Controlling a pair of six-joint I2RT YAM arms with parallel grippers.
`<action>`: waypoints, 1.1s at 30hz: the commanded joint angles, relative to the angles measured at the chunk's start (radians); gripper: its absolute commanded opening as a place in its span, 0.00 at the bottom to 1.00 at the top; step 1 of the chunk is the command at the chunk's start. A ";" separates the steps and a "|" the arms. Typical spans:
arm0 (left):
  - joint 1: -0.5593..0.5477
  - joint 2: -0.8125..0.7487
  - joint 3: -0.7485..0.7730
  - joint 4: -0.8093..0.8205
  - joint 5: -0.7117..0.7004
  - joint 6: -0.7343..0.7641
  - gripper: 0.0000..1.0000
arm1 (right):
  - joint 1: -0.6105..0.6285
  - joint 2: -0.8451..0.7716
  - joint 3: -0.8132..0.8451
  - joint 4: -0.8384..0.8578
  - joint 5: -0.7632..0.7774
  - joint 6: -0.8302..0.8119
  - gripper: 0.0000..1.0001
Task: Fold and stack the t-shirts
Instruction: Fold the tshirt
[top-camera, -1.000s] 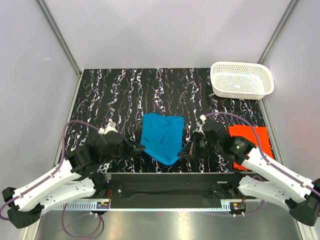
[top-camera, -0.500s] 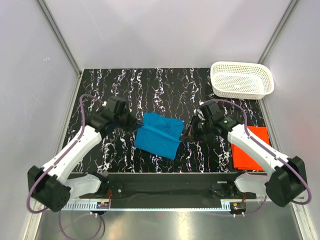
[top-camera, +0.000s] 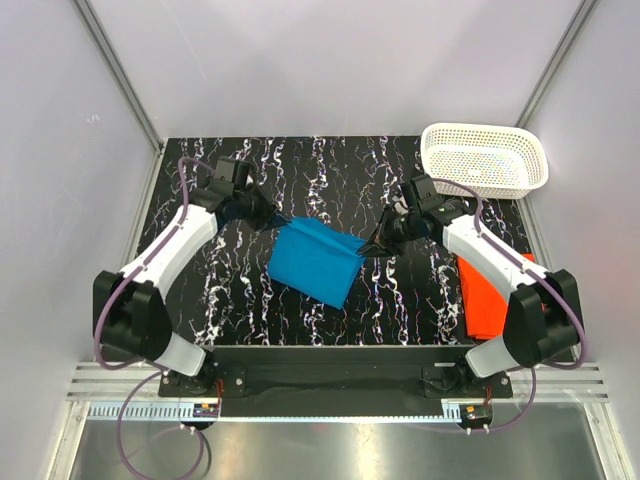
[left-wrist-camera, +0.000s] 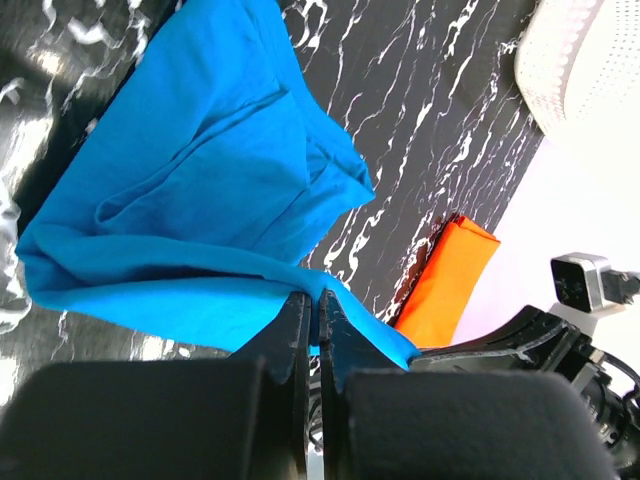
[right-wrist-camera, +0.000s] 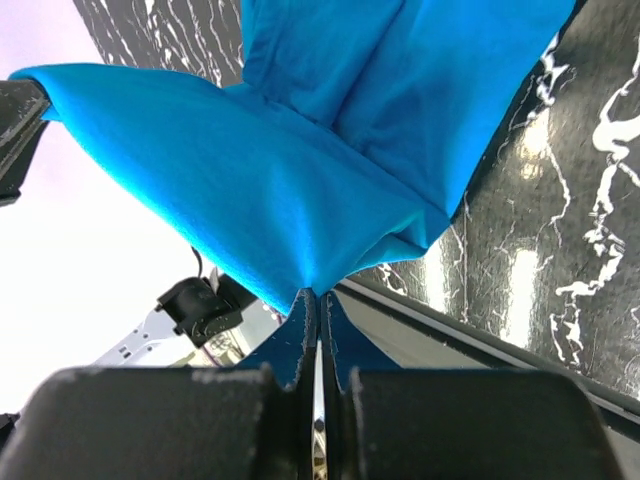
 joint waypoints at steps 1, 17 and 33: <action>0.026 0.065 0.087 0.072 0.076 0.054 0.00 | -0.029 0.035 0.057 -0.002 -0.047 -0.034 0.00; 0.058 0.321 0.262 0.123 0.146 0.082 0.00 | -0.112 0.257 0.163 -0.002 -0.119 -0.100 0.00; 0.099 0.553 0.382 0.143 0.251 0.108 0.05 | -0.151 0.404 0.249 0.000 -0.121 -0.085 0.02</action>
